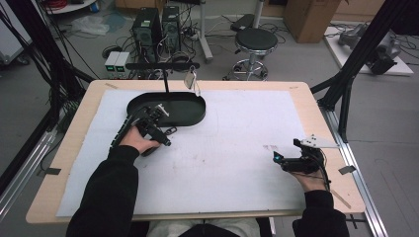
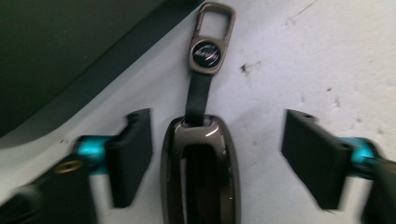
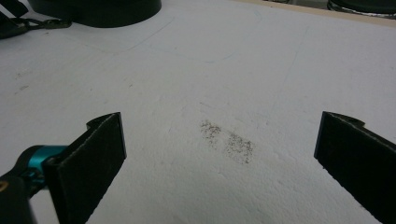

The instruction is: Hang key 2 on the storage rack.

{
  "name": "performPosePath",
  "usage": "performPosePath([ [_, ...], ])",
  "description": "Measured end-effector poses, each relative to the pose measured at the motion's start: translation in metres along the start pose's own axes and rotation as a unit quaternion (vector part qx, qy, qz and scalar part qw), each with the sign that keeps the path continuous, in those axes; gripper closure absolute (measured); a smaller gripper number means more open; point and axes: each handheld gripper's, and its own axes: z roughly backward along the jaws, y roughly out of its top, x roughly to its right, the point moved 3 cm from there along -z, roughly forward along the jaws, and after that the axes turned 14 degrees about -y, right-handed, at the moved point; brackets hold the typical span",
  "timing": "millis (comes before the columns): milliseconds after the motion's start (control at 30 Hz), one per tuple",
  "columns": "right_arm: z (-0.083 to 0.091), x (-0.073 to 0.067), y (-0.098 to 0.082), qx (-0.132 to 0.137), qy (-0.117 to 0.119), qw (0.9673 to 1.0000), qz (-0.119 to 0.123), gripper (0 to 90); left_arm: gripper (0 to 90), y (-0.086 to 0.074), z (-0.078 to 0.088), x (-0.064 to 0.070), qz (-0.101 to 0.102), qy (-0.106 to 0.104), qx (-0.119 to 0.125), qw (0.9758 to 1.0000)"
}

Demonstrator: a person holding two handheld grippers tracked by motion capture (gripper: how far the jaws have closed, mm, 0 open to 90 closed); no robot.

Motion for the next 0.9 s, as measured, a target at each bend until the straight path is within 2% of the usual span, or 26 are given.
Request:
performPosePath([
  [167,0.001,0.001,0.001,0.001,0.001,1.0,-0.003,1.3,40.4,0.01,-0.005,-0.001,-0.001,0.005,-0.012,0.9999],
  [367,0.003,0.002,0.001,0.004,0.001,1.0,-0.007,1.3,47.9,0.013,-0.015,-0.006,-0.002,0.006,-0.03,0.9995],
  [433,0.003,0.002,0.001,0.004,0.0,1.0,-0.007,1.3,49.5,0.013,-0.015,-0.006,-0.002,0.002,-0.025,0.9997],
  [733,0.004,0.002,0.001,0.003,0.0,0.9999,-0.011,1.4,67.8,0.015,-0.015,-0.004,-0.01,-0.001,-0.021,0.9997],
  [800,0.003,0.001,0.001,0.004,0.001,0.9999,-0.01,1.3,76.1,0.015,-0.015,-0.004,-0.013,0.0,-0.021,0.9997],
  [900,0.003,0.001,0.001,0.002,0.001,1.0,-0.008,1.4,80.1,0.016,-0.015,-0.003,-0.013,0.007,-0.023,0.9996],
])
